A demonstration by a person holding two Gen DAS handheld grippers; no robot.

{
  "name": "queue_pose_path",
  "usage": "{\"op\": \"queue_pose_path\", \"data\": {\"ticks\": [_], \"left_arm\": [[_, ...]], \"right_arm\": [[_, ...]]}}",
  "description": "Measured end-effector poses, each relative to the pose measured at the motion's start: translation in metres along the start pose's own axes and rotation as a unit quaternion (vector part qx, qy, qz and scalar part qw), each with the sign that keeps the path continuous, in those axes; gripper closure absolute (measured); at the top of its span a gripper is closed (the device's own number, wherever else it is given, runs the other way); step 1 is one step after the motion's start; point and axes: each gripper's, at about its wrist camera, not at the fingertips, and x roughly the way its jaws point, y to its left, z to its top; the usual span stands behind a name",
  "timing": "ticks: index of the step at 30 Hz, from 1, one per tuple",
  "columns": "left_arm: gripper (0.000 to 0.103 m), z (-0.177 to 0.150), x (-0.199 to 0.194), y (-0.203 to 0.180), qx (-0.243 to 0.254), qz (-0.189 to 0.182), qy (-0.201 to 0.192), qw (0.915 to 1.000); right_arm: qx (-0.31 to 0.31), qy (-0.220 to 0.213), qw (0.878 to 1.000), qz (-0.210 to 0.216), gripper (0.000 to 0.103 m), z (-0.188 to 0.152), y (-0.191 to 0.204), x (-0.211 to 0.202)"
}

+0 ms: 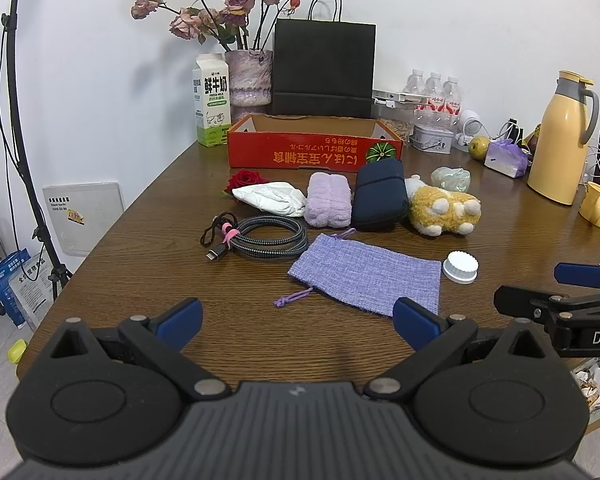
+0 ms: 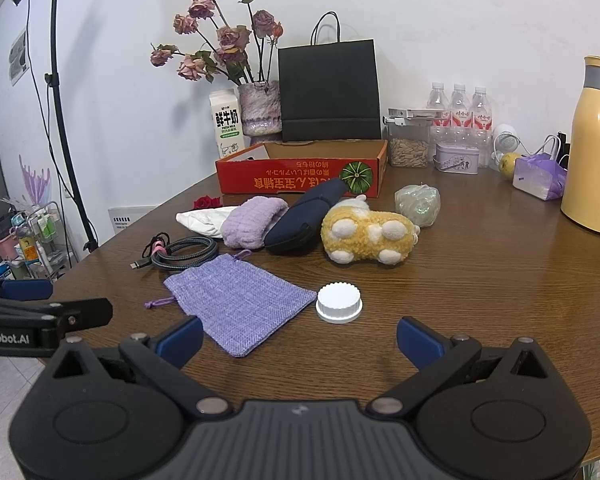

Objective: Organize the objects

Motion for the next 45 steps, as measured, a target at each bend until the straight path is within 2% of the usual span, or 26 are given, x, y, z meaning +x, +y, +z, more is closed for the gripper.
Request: {"op": "queue_pose_path", "data": {"ticks": [30,45], "left_arm": [[0.000,-0.003,0.008,0.007,-0.007,0.004,-0.002,1.0000],[0.000,0.002,0.046,0.012,-0.005,0.008,0.027,0.9996]], "right_arm": [[-0.006,0.002,1.000,0.004,0.000,-0.004,0.004,0.007],[-0.019,0.016,1.000,0.005,0.000,-0.001,-0.008,0.041]]}}
